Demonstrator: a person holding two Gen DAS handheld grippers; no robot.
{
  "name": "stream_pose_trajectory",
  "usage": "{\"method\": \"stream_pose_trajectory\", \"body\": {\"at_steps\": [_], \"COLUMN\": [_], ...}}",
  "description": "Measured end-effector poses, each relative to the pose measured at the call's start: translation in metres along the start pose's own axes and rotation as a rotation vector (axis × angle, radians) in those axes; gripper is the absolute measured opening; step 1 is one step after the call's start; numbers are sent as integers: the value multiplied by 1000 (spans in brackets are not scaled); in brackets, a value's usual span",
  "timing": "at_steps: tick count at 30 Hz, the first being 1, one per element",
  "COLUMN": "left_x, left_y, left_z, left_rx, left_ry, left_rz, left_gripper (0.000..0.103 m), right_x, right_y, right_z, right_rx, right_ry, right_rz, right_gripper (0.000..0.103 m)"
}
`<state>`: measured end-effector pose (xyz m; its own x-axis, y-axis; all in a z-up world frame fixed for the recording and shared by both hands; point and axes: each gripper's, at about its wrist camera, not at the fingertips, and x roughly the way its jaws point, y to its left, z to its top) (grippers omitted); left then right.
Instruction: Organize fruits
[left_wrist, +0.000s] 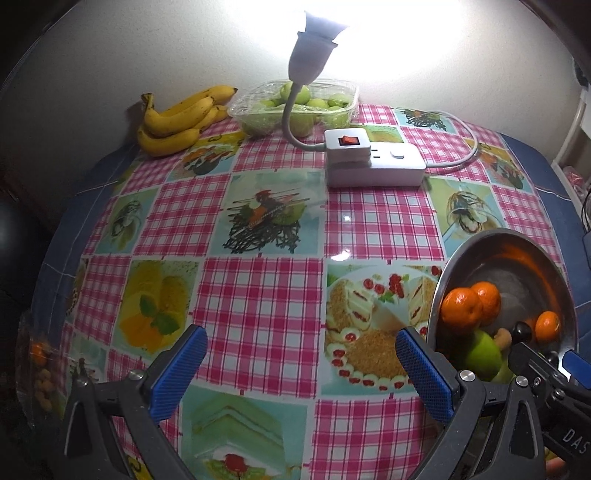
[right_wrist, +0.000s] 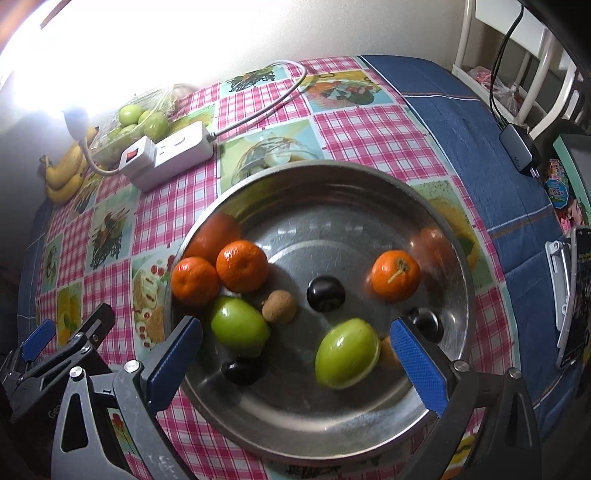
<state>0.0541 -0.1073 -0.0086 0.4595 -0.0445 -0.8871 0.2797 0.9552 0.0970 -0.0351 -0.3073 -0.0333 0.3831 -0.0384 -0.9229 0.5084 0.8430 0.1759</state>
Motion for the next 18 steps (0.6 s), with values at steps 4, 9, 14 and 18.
{"method": "stream_pose_trajectory", "body": {"at_steps": [4, 9, 14, 18], "left_x": [-8, -20, -35, -44], "left_y": [4, 10, 18, 24], "left_z": [-10, -21, -31, -37], "left_rx": [2, -11, -25, -26], "left_ry": [-1, -16, -46, -66], "left_rz": [10, 15, 31, 40], "left_gripper": [103, 103, 103, 103], "right_x": [-5, -13, -23, -31], "right_y": [1, 4, 7, 9], "right_z": [-8, -18, -28, -35], "right_rx": [-5, -16, -24, -35], "right_ry": [-3, -10, -32, -51], "right_rz": [0, 4, 5, 5], "right_gripper": [102, 102, 102, 102]}}
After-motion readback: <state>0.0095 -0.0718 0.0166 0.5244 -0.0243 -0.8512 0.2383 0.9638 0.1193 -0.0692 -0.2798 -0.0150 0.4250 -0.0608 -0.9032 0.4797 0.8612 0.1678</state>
